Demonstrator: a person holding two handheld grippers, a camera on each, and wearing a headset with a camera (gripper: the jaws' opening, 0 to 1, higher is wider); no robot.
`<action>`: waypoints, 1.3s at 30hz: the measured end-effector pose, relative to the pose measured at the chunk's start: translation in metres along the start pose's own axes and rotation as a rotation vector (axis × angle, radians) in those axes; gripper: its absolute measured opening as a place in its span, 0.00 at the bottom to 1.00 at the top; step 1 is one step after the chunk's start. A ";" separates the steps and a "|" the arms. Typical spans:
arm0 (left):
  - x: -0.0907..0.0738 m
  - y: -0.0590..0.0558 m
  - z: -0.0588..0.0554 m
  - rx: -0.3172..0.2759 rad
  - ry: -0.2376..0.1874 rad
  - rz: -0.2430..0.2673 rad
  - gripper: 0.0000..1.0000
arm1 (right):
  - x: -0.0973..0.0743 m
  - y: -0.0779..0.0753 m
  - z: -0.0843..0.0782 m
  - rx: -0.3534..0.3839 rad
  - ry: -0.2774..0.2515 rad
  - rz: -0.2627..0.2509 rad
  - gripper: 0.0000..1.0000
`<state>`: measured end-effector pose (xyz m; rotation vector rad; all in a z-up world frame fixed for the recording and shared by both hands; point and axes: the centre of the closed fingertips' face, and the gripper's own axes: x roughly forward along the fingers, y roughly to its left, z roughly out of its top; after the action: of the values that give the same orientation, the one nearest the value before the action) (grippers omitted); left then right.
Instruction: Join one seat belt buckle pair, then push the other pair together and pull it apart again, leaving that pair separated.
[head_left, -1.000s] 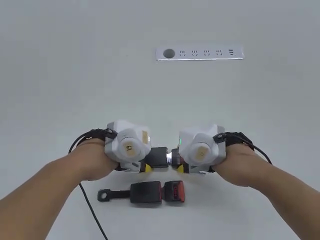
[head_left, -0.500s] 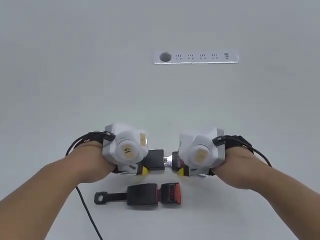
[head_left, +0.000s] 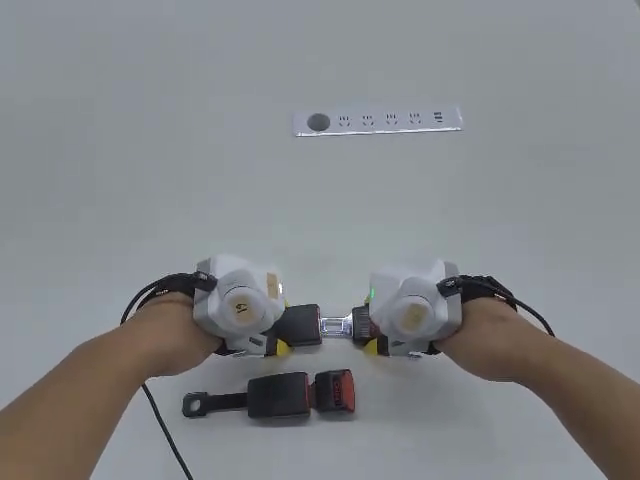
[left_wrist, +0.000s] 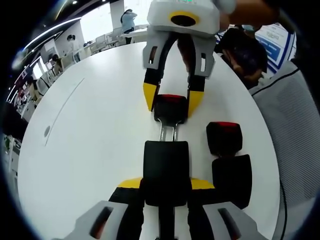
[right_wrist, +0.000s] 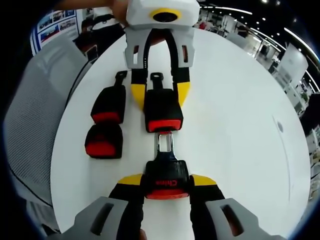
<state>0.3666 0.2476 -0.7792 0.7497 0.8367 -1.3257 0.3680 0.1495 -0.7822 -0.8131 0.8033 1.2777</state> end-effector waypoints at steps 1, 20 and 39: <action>0.000 0.000 0.000 0.000 -0.001 0.000 0.33 | -0.002 0.000 -0.003 0.004 0.002 0.000 0.32; 0.000 0.001 0.000 0.002 -0.010 -0.001 0.33 | -0.038 0.003 -0.067 0.019 0.092 0.017 0.32; 0.000 -0.001 0.003 0.036 0.022 0.028 0.34 | -0.042 0.001 -0.074 0.011 0.135 -0.011 0.36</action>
<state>0.3655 0.2450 -0.7775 0.8027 0.8185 -1.3127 0.3575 0.0648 -0.7825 -0.9009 0.9114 1.2173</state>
